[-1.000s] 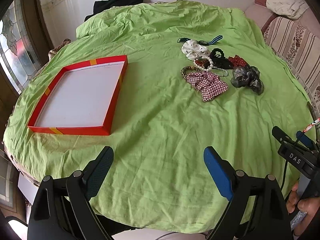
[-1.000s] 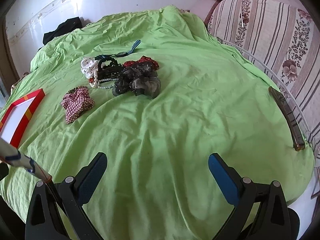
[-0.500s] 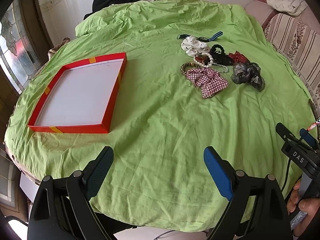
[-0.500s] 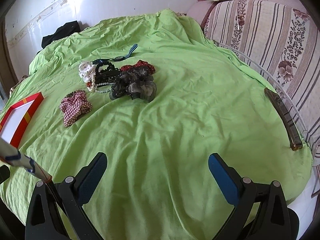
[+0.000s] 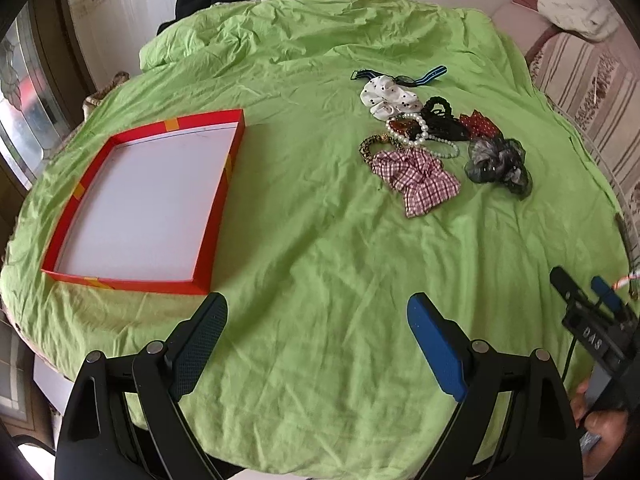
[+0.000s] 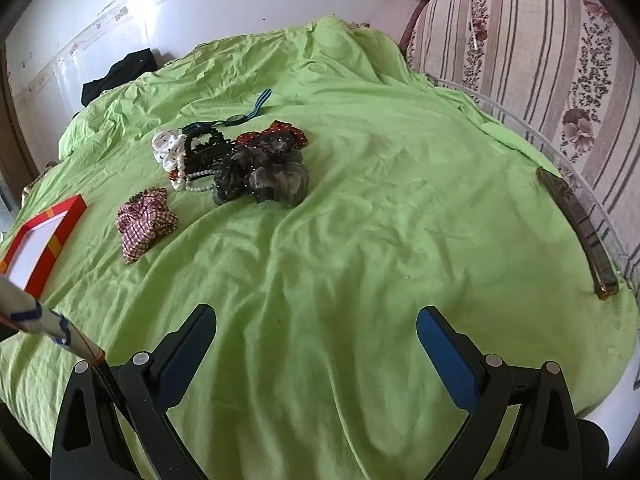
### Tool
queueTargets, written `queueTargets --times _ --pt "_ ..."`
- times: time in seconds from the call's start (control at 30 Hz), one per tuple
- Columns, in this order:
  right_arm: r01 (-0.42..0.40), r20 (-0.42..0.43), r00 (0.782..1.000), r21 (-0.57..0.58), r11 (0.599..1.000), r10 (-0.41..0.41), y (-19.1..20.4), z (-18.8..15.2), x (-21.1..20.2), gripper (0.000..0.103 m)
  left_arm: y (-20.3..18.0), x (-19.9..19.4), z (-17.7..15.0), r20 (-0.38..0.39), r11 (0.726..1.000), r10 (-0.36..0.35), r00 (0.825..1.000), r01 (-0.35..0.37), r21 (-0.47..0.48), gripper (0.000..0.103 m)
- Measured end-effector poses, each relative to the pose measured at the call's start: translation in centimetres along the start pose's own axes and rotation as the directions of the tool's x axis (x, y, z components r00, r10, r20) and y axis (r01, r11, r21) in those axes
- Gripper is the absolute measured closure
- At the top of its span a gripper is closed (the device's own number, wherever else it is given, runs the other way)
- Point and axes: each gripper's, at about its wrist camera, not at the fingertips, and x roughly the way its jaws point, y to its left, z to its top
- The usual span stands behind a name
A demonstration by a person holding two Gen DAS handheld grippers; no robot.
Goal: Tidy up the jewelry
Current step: 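Grasp the plaid scrunchie with the left tool while the right tool grasps the black sheer scrunchie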
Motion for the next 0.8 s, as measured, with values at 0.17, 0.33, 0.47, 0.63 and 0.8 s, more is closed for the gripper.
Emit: queueTargets --times 0.17,0.33,0.47,0.63,0.8 --pt "-0.059 0.002 0.998 -0.003 0.998 0.059 -0.2 2.1 0.7 0.002 -1.4 1.3 2.5 -0.024 0.999 -0.038 0.999 0.039 0.027 0.012" --pt "-0.134 0.002 0.991 -0.006 0.991 0.134 -0.5 5.2 2.3 0.008 -3.4 4.4 5.3 -0.056 0.993 -0.107 0.993 0.11 0.047 0.012" --pt "-0.182 -0.011 0.983 -0.018 0.983 0.181 -0.4 7.1 3.9 0.017 -4.6 8.0 7.3 -0.134 0.982 -0.184 0.974 0.188 0.014 0.012" --pt "-0.208 -0.019 0.978 0.011 0.978 0.209 -0.4 9.2 6.3 0.017 -5.4 11.1 8.7 -0.147 0.967 -0.255 0.956 0.25 -0.053 0.012" --pt "-0.223 -0.044 0.974 0.018 0.975 0.223 0.2 10.5 8.9 0.017 -5.9 13.5 9.2 -0.158 0.956 -0.29 0.944 0.278 -0.095 0.018"
